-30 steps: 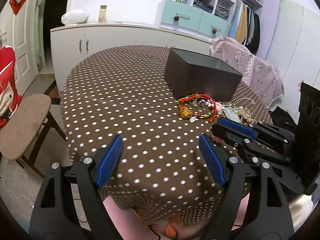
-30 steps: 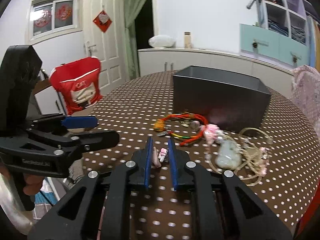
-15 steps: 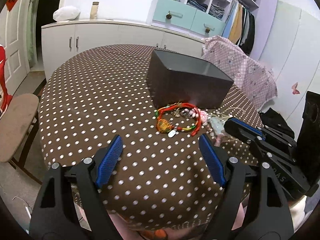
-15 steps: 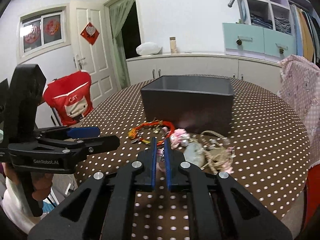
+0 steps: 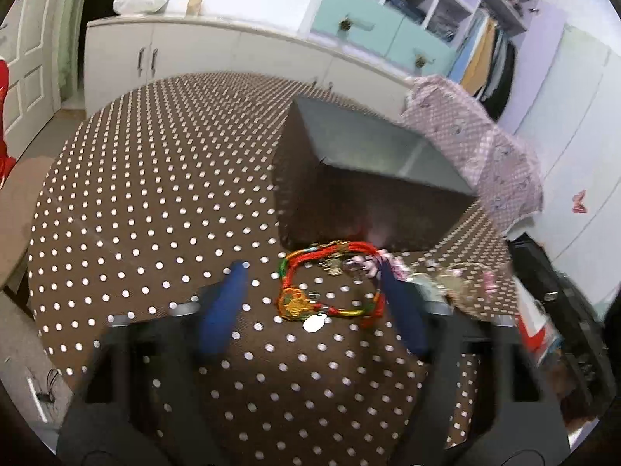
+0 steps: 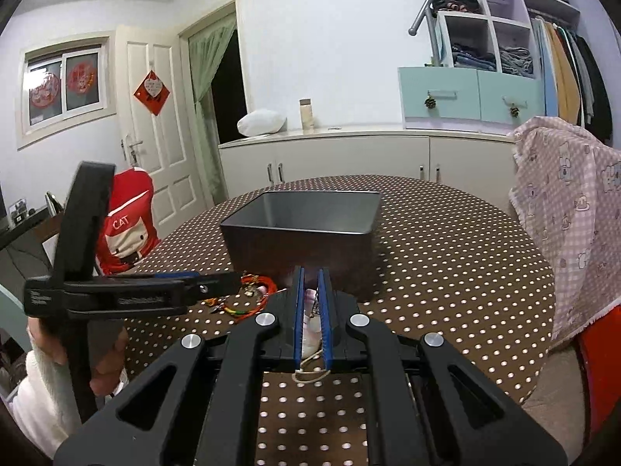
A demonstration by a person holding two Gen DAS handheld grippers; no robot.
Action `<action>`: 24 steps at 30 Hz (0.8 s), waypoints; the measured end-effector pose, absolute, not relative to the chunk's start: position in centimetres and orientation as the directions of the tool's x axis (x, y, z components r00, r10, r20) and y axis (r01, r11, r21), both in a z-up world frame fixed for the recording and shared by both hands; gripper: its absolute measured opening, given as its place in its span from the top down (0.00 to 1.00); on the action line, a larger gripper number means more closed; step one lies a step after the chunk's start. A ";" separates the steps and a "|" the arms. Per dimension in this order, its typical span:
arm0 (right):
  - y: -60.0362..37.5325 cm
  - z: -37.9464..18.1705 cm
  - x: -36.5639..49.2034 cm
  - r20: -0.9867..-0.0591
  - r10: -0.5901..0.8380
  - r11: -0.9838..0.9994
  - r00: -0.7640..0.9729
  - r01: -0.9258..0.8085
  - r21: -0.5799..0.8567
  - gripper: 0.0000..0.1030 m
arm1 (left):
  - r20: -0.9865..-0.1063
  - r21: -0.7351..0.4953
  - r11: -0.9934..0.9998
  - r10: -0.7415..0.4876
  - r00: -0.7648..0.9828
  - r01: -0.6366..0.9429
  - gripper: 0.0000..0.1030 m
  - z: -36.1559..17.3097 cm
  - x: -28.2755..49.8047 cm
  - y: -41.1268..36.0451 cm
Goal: Organize jewelry
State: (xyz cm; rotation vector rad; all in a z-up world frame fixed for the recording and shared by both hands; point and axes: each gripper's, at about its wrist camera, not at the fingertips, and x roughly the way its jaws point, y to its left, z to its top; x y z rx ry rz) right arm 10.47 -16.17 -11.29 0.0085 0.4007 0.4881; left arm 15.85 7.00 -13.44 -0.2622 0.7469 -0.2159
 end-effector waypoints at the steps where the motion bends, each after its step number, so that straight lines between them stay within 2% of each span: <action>1: -16.2 -11.3 10.5 -0.372 0.457 0.885 0.808 -0.454 0.103 0.94 | -0.636 -0.284 0.955 -0.251 0.729 0.081 0.67 -13.5 15.9 7.0; 2: -16.4 -11.4 10.5 -0.372 0.454 0.887 0.810 -0.449 0.104 0.94 | -0.641 -0.263 0.963 -0.223 0.734 0.063 0.82 -13.6 16.0 7.0; 3: -16.4 -11.4 10.6 -0.372 0.454 0.887 0.810 -0.448 0.107 0.94 | -0.649 -0.247 0.968 -0.195 0.736 0.039 0.87 -13.7 16.1 7.2; 5: -16.5 -11.5 10.6 -0.370 0.454 0.888 0.811 -0.447 0.111 0.94 | -0.650 -0.240 0.969 -0.200 0.733 0.051 0.90 -13.7 16.1 7.4; 14: -16.6 -11.2 10.3 -0.354 0.451 0.890 0.819 -0.444 0.106 0.94 | -0.620 -0.226 0.973 -0.173 0.765 0.037 0.92 -12.6 14.9 8.0; 24: -16.7 -9.8 10.4 -0.317 0.439 0.896 0.841 -0.436 0.085 0.94 | -0.462 -0.216 0.973 -0.170 0.871 0.075 0.92 -8.4 12.8 9.1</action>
